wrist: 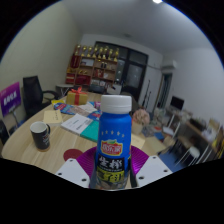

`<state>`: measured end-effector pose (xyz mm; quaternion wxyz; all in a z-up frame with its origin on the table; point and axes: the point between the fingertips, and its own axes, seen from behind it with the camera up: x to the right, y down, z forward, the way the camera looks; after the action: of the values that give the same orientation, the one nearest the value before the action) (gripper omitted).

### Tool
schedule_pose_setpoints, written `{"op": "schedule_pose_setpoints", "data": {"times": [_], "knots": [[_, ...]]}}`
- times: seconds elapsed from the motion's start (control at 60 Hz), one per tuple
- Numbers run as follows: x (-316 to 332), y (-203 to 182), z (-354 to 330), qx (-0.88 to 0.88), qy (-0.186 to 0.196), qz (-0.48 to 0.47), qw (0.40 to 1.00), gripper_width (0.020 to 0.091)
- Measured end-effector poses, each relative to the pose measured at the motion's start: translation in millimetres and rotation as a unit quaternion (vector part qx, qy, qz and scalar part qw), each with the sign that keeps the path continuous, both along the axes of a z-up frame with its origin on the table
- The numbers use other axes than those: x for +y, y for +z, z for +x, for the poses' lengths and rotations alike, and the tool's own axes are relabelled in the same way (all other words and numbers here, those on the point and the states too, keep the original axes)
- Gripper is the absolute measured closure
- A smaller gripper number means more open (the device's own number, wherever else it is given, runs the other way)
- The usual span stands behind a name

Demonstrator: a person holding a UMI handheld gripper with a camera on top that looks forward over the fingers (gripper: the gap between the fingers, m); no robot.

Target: Pour water

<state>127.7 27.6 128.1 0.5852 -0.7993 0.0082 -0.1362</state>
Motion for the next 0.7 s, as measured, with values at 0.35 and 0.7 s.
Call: {"op": "schedule_pose_setpoints", "data": {"times": [0.35, 0.7], "knots": [[80.3, 50.2, -105.6, -0.591, 0.133, -0.159, 0.779, 0.0639], [121.3, 76.5, -116.0, -0.805, 0.148, -0.248, 0.519, 0.0636]]}}
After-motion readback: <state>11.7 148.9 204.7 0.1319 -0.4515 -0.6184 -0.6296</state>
